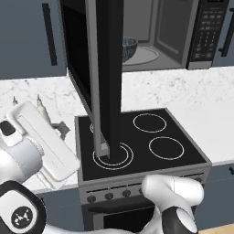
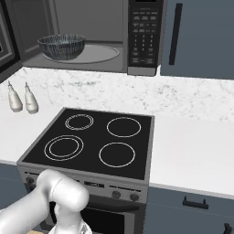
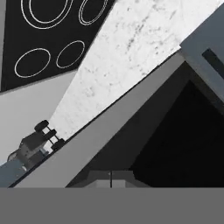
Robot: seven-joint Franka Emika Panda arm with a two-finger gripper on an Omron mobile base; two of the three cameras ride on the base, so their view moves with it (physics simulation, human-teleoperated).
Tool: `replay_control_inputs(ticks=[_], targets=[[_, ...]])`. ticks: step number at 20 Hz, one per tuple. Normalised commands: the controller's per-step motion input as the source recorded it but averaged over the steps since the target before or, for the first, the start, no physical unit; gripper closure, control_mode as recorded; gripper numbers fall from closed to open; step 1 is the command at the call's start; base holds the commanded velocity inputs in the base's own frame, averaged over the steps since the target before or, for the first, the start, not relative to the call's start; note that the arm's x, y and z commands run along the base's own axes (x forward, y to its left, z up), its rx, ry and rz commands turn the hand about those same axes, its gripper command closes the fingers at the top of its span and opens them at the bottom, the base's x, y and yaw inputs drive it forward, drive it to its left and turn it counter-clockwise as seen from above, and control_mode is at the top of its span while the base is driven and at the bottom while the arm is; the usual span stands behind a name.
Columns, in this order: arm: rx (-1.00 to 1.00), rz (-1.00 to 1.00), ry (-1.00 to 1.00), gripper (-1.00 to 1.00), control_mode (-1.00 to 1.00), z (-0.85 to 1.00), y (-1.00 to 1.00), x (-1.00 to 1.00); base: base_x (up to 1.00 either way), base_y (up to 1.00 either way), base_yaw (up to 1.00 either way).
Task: Open the microwave, place the bowl with waffle inside the microwave, then close the microwave door and turn it on.
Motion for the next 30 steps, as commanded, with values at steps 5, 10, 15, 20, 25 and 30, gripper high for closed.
replay_control_inputs(ticks=[5, 10, 15, 20, 25, 30], targets=[[0.00, -0.23, 0.00, 1.00, -1.00, 0.04, -1.00, 0.99, 0.00, 0.00, 0.00], [0.00, -0.15, 0.00, 1.00, -1.00, 0.06, -1.00, 0.90, 0.00, 0.00, 0.00], [0.03, -0.07, 0.00, 1.00, -1.00, 0.01, -1.00, 1.00, 0.00, 0.00, 0.00], [0.14, 0.01, 0.00, 1.00, -1.00, 0.04, -0.99, 1.00, 0.00, 0.00, 0.00], [0.36, 0.22, -0.12, 1.00, -1.00, 0.31, -0.58, 1.00, 0.00, 0.00, 0.00], [0.39, 0.56, -0.33, 1.00, -1.00, 0.25, -0.43, 0.82, 0.00, 0.00, 0.00]])
